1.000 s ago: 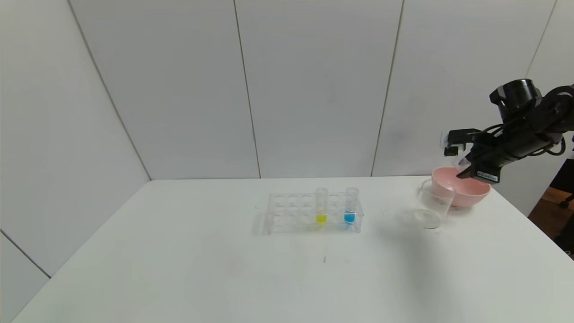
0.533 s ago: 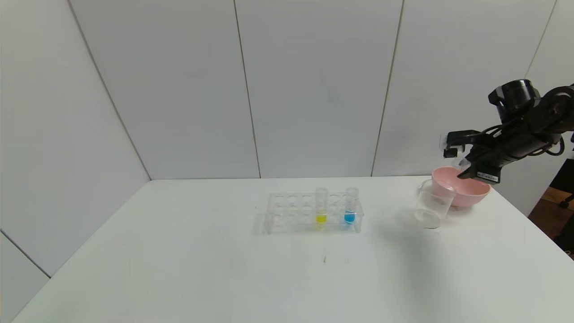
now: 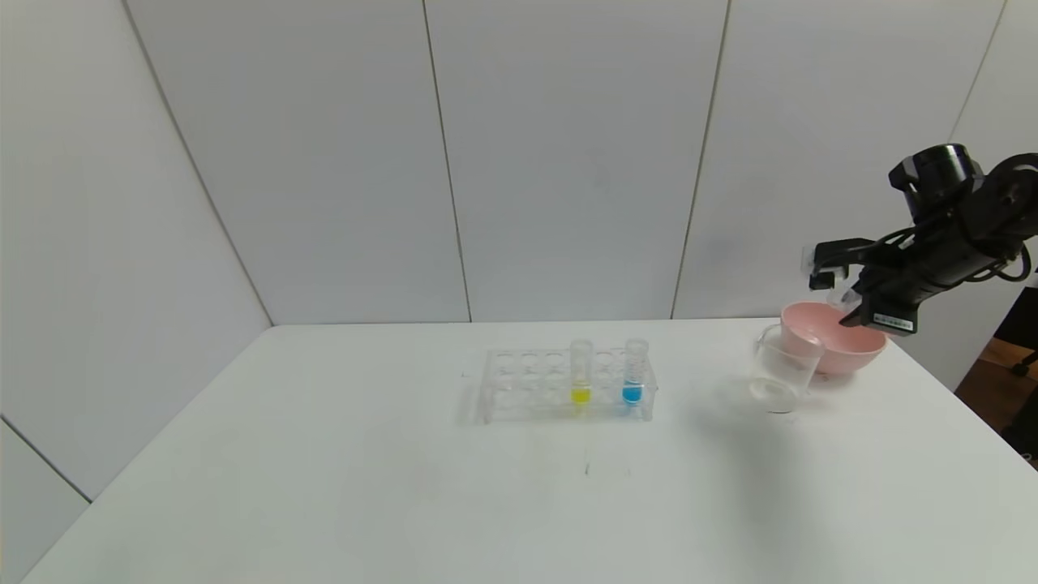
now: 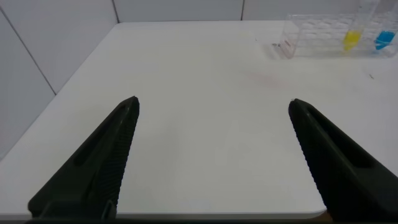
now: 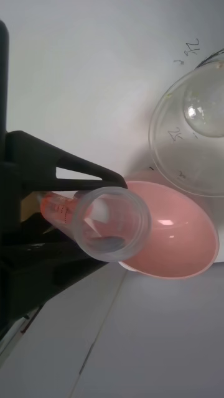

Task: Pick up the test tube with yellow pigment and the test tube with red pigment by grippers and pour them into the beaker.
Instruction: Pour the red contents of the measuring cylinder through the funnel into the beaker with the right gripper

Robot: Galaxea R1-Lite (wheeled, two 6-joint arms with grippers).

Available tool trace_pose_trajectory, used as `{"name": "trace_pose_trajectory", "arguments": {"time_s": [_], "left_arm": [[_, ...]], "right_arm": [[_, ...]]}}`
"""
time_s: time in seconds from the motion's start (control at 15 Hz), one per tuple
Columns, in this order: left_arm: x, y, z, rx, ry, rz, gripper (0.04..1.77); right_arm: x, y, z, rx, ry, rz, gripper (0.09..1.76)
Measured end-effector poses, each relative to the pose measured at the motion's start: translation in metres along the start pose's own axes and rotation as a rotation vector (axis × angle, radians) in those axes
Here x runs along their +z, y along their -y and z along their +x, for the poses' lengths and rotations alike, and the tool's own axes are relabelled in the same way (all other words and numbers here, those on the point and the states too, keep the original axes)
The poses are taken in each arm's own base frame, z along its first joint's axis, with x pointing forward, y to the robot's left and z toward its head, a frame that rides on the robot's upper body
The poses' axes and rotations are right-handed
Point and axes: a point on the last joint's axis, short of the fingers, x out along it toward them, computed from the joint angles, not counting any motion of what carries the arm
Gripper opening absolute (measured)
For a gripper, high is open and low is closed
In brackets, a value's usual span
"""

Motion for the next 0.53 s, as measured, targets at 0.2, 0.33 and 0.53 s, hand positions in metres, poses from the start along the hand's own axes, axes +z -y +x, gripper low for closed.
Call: {"name": "trace_pose_trajectory", "arguments": {"time_s": [0.2, 0.33, 0.53], "left_arm": [[0.0000, 0.0000, 0.0000, 0.000, 0.000, 0.000, 1.72], [0.0000, 0.0000, 0.0000, 0.000, 0.000, 0.000, 1.72], [0.0000, 0.0000, 0.0000, 0.000, 0.000, 0.000, 1.72]], "right_arm": [[0.0014, -0.0008, 0.0000, 0.004, -0.001, -0.008, 0.53], [0.0023, -0.0011, -0.0006, -0.006, -0.030, -0.023, 0.53], [0.0033, -0.0007, -0.0016, -0.023, -0.067, -0.038, 0.53]]}}
